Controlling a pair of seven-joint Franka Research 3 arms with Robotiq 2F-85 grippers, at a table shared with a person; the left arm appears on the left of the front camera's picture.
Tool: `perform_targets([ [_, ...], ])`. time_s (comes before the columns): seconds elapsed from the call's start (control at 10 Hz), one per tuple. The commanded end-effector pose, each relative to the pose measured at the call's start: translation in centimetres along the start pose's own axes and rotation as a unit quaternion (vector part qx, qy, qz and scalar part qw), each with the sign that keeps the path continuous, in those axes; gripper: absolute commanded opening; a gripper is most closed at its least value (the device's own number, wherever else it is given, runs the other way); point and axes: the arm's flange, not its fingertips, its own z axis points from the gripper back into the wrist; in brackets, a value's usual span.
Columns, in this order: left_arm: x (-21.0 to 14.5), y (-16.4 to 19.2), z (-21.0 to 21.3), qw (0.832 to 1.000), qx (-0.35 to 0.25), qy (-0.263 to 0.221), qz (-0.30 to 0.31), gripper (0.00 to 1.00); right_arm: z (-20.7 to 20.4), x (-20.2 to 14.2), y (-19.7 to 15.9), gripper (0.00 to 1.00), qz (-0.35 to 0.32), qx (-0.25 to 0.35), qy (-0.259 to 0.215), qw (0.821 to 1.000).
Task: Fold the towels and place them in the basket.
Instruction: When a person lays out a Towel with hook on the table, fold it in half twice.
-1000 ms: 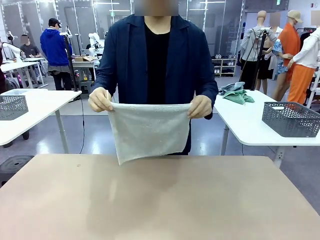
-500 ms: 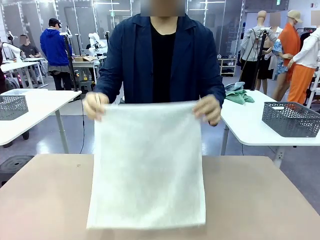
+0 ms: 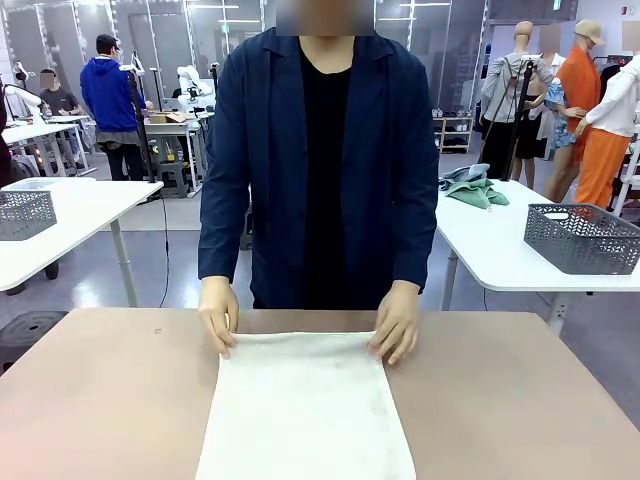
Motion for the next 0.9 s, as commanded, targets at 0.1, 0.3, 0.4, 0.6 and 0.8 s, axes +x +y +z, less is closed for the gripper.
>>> perform_targets([
  [0.1, 0.04, -0.06, 0.02, 1.000, -0.003, -0.003, -0.003, 1.00, 0.57, -0.34, 0.19, 1.00, 0.001, -0.003, -0.005, 1.000],
  [0.3, 0.04, -0.06, 0.02, 1.000, -0.003, -0.003, -0.003, 1.00, 0.57, -0.34, 0.19, 1.00, 0.001, -0.003, -0.005, 1.000],
  [0.4, 0.04, -0.06, 0.02, 1.000, -0.003, -0.003, -0.003, 1.00, 0.57, -0.34, 0.19, 1.00, 0.001, -0.003, -0.005, 1.000],
  [0.6, 0.04, -0.06, 0.02, 1.000, -0.003, -0.003, -0.003, 1.00, 0.57, -0.34, 0.19, 1.00, 0.001, -0.003, -0.005, 1.000],
  [0.8, 0.04, -0.06, 0.02, 1.000, -0.003, -0.003, -0.003, 1.00, 0.57, -0.34, 0.19, 1.00, 0.001, -0.003, -0.005, 1.000],
])
